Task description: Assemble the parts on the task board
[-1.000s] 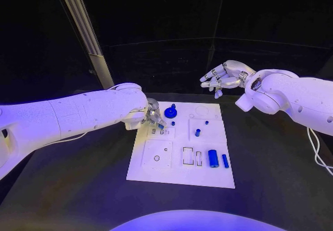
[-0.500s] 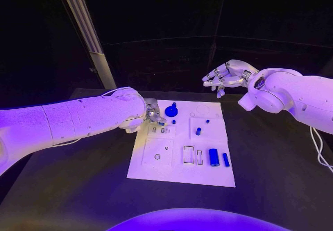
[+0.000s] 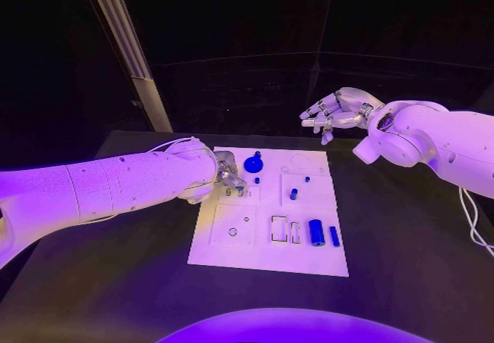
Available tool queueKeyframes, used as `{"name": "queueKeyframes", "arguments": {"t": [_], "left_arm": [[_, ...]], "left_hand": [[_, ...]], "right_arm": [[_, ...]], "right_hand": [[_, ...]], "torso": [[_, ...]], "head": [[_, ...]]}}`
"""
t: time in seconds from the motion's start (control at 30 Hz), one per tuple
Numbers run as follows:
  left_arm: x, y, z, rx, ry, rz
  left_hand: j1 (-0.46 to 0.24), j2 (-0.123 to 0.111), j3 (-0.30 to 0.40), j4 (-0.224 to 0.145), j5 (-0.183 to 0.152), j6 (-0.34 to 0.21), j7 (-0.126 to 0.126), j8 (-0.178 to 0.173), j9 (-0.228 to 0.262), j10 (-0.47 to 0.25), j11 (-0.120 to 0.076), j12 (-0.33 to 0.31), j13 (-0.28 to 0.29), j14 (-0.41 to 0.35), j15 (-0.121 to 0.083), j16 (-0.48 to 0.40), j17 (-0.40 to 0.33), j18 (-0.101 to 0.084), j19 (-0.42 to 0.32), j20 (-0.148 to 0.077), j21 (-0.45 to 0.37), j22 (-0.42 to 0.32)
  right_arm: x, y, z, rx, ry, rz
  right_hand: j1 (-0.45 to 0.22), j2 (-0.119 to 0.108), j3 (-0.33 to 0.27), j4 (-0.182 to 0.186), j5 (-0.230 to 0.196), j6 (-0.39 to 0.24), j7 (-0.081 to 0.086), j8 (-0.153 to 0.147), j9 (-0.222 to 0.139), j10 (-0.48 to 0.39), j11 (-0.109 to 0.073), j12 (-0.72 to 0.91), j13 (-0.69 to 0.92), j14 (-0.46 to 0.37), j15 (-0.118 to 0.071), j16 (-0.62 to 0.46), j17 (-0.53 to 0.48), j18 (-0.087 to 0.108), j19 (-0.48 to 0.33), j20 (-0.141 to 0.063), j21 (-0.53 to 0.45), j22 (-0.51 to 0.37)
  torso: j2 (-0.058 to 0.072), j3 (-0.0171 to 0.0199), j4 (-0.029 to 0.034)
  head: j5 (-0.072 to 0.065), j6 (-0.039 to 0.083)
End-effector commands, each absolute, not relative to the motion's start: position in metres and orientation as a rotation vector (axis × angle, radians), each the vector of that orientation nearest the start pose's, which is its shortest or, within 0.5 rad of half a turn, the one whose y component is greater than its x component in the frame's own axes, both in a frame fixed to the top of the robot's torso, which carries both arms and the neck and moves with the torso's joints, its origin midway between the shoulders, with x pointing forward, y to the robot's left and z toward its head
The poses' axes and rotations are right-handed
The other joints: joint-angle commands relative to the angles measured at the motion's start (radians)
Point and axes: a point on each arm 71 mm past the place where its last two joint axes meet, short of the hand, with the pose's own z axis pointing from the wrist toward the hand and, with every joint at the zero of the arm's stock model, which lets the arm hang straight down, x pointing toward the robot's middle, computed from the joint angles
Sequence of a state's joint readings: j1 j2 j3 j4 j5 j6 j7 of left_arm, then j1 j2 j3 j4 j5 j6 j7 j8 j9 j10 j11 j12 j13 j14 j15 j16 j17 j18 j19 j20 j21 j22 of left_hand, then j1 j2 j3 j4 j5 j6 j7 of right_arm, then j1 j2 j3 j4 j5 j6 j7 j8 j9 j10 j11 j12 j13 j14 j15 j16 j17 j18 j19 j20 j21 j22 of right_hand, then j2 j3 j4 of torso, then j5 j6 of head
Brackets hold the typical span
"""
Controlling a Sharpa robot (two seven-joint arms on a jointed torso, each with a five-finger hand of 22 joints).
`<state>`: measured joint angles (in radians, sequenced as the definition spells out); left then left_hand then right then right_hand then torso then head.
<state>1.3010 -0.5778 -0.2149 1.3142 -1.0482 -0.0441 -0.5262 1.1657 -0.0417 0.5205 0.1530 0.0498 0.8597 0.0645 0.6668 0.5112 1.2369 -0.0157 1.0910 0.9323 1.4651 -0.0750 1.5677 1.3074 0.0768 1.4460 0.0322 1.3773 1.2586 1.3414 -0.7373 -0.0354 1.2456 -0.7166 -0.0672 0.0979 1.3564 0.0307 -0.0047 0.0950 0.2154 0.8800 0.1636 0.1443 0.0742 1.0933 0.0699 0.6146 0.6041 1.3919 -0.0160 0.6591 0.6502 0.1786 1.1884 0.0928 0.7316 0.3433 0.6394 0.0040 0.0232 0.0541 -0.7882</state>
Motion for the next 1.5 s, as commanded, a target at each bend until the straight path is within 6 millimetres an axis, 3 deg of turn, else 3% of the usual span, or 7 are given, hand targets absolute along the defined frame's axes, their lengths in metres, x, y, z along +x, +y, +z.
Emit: {"name": "queueKeyframes", "arguments": {"t": [0.03,0.33,0.57,1.23,1.5], "left_arm": [[0.5095,0.1519,-0.2388,-0.133,2.233,-0.334],[0.5060,0.1475,-0.2416,-0.092,2.283,-0.320],[0.5046,0.1473,-0.2432,-0.073,2.312,-0.304],[0.5058,0.1501,-0.2437,-0.085,2.315,-0.279],[0.5076,0.1501,-0.2439,-0.089,2.315,-0.268]], "left_hand": [[0.001,0.006,0.145,-0.140,0.002,0.001,-0.006,0.006,0.002,0.008,0.000,0.007,0.002,0.106,-0.002,0.003,0.263,-0.014,0.006,0.000,0.005,0.004],[0.000,0.002,0.152,-0.145,0.002,0.002,-0.007,0.007,0.003,0.010,-0.001,0.008,0.003,0.106,-0.003,0.003,0.263,-0.015,0.009,0.000,0.009,0.009],[-0.010,-0.006,0.173,-0.152,0.023,0.003,-0.007,0.011,0.007,0.005,-0.001,-0.002,-0.009,0.106,-0.003,0.003,0.263,-0.015,0.009,-0.001,0.009,0.010],[-0.016,-0.008,0.178,-0.152,0.027,0.005,-0.007,0.013,0.009,0.006,-0.001,-0.003,-0.010,0.106,-0.003,0.003,0.263,-0.016,0.009,-0.001,0.011,0.013],[-0.037,-0.008,0.187,-0.144,0.031,0.009,-0.008,0.018,0.013,0.013,-0.002,0.001,-0.005,0.106,-0.004,0.003,0.263,-0.016,0.011,-0.001,0.013,0.017]], "right_arm": [[0.5528,-0.2214,-0.1325,0.388,1.765,1.105],[0.5531,-0.2205,-0.1327,0.388,1.768,1.106],[0.5535,-0.2199,-0.1330,0.388,1.770,1.105],[0.5542,-0.2183,-0.1335,0.386,1.775,1.107],[0.5544,-0.2170,-0.1337,0.379,1.778,1.107]], "right_hand": [[-0.008,0.001,-0.001,0.005,0.000,-0.006,-0.001,0.004,-0.001,-0.003,0.002,-0.006,-0.001,0.000,0.006,-0.005,-0.001,0.005,0.005,0.000,-0.007,-0.001],[-0.008,0.001,-0.001,0.005,0.000,-0.006,-0.001,0.004,-0.001,-0.003,0.002,-0.006,-0.001,0.000,0.006,-0.005,-0.001,0.005,0.005,0.000,-0.007,-0.001],[-0.006,0.001,-0.001,0.004,0.001,-0.008,-0.001,0.004,-0.001,-0.005,0.002,-0.007,-0.002,-0.002,0.007,-0.012,-0.004,0.005,0.005,0.000,-0.009,-0.002],[-0.005,0.001,-0.002,0.005,0.001,-0.009,0.000,0.004,-0.001,-0.007,0.002,-0.008,-0.002,-0.003,0.007,-0.016,-0.006,0.005,0.005,0.001,-0.011,-0.003],[-0.005,0.001,-0.002,0.005,0.001,-0.009,0.000,0.004,-0.001,-0.007,0.002,-0.008,-0.002,-0.003,0.007,-0.016,-0.006,0.005,0.005,0.001,-0.011,-0.003]], "torso": [[0.000,0.0006,0.0000],[0.000,-0.0006,0.0000],[-0.001,-0.0001,0.0008],[0.000,0.0003,0.0013],[0.000,-0.0001,-0.0013]], "head": [[-0.002,-0.001],[0.007,-0.006],[0.005,-0.008],[0.005,-0.009],[0.005,-0.011]]}}
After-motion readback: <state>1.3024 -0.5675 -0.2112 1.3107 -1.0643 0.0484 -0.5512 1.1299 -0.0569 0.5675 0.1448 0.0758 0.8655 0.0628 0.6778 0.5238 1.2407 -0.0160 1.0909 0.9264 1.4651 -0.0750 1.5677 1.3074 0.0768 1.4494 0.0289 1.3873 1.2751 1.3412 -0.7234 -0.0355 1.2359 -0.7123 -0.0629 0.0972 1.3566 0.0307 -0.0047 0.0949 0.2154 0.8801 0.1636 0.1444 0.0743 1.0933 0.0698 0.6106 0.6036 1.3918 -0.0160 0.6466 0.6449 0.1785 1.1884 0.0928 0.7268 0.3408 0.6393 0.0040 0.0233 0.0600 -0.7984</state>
